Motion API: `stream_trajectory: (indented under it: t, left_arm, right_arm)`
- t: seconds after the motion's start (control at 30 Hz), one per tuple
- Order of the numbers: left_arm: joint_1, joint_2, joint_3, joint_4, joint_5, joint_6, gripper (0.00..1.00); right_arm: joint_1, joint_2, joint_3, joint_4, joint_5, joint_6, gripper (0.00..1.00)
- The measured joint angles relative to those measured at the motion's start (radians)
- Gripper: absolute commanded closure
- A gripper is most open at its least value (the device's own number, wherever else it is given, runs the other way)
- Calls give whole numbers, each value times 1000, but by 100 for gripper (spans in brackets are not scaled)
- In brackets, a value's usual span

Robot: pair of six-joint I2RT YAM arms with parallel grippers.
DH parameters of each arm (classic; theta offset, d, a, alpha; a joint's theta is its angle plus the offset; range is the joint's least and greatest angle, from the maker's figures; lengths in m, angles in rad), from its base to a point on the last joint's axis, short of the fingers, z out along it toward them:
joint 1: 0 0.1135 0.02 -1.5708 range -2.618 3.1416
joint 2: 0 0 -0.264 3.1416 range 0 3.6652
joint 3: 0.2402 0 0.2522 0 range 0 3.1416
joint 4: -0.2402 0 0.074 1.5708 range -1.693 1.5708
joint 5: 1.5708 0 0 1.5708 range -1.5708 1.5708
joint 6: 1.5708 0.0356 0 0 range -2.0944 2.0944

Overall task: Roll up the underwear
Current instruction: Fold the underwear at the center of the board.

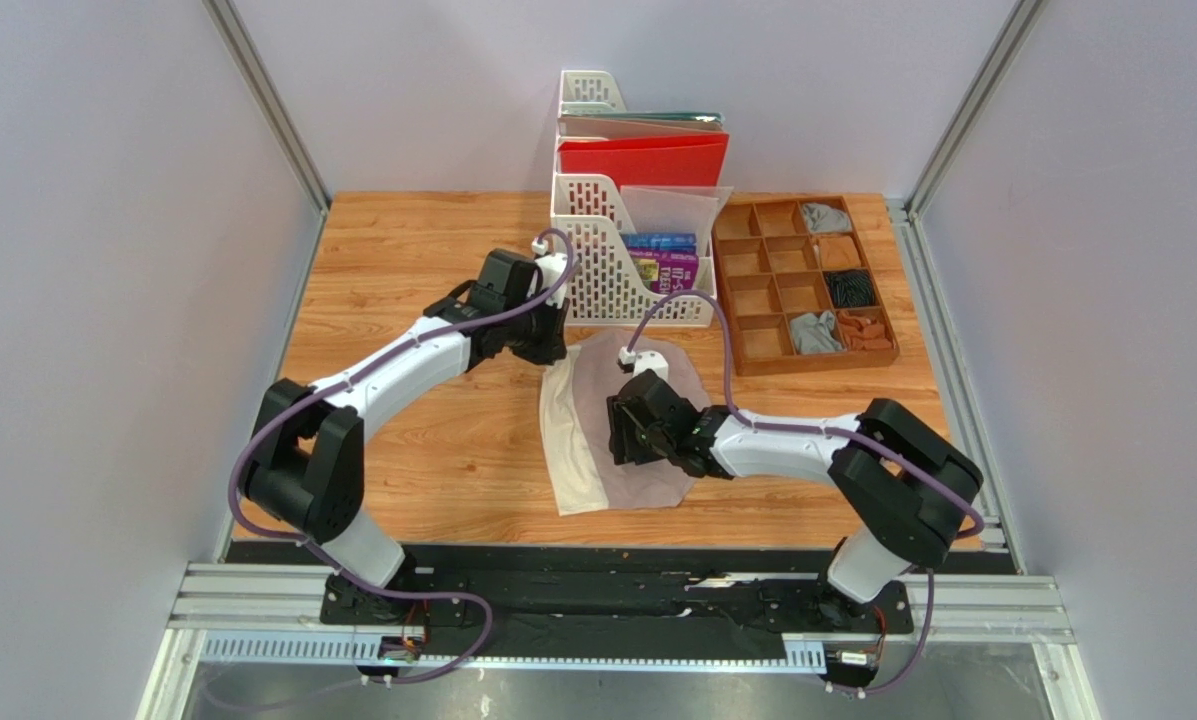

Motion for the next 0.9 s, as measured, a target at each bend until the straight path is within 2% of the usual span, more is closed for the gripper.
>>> stream_trajectory:
  t: [0.37,0.63,0.77,0.9]
  left_arm:
    - [-68,-145,-131,32,12,-3,100]
    - [-143,-281,-232,49,-18,-27,100]
    - [-172,-347,-306,45,-43,-44,100]
    - [-200,-370,-319,35,-66,-52,100]
  right_arm:
    - [-8,54,16,74,24,51,52]
    - [-8,71,21,116,27,56,48]
    - [-8,-41,-48,56,39,48,47]
    - [-8,-215,-90,-47,56,43,54]
